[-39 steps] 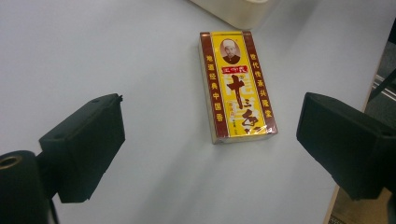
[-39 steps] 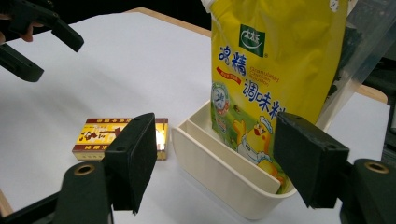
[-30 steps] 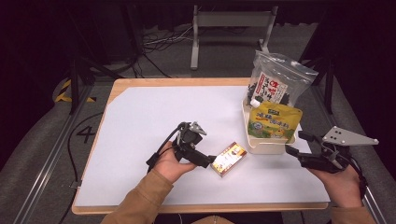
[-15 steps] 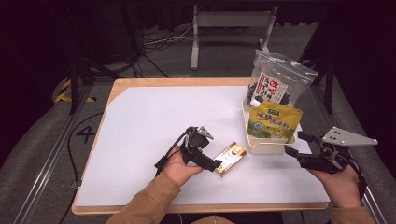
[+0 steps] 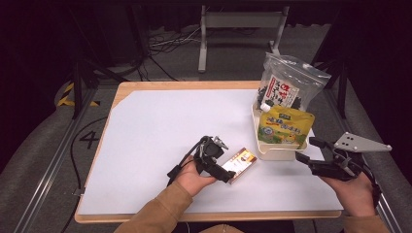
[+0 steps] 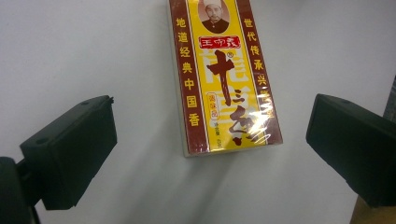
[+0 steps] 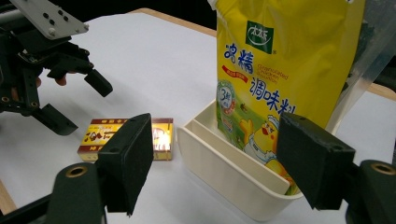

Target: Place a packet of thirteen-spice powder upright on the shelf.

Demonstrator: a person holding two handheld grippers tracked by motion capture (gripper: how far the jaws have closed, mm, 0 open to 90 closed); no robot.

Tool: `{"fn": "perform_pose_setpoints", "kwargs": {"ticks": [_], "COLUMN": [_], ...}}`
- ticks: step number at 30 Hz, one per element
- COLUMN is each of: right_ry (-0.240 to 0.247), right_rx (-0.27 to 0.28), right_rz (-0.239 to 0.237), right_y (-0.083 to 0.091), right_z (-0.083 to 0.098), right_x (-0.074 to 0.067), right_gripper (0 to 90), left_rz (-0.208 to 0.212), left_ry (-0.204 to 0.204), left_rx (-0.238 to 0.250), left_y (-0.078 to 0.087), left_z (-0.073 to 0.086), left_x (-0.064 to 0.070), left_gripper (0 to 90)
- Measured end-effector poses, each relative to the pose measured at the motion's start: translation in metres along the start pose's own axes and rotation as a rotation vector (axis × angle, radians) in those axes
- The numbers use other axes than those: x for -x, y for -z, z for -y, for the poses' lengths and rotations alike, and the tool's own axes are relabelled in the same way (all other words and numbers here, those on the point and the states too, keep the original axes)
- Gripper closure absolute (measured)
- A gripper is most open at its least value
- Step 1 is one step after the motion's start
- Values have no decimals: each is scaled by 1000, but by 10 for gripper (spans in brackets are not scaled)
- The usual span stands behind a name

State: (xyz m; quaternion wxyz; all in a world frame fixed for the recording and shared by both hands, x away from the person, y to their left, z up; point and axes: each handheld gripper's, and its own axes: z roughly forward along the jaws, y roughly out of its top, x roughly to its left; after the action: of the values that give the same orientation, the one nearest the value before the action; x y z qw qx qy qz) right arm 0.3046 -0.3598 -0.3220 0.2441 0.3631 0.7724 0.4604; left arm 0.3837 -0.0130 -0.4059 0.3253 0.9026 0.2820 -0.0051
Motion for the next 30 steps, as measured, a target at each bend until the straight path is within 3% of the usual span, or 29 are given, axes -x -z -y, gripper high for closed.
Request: {"fn": "perform_pose_setpoints", "kwargs": {"ticks": [17, 30], "right_ry": [-2, 3], "right_rx": [-13, -20], "right_rz": [4, 1], "right_y": [-4, -5], "right_z": [2, 2], "right_x": [1, 0], "right_gripper": [273, 274], "left_rz": [-37, -114], "left_ry": [-17, -50], "left_rx": [-52, -90], "left_y": [-21, -32], "left_z": [-1, -3], "left_x": [11, 21], "left_gripper": [28, 149]}}
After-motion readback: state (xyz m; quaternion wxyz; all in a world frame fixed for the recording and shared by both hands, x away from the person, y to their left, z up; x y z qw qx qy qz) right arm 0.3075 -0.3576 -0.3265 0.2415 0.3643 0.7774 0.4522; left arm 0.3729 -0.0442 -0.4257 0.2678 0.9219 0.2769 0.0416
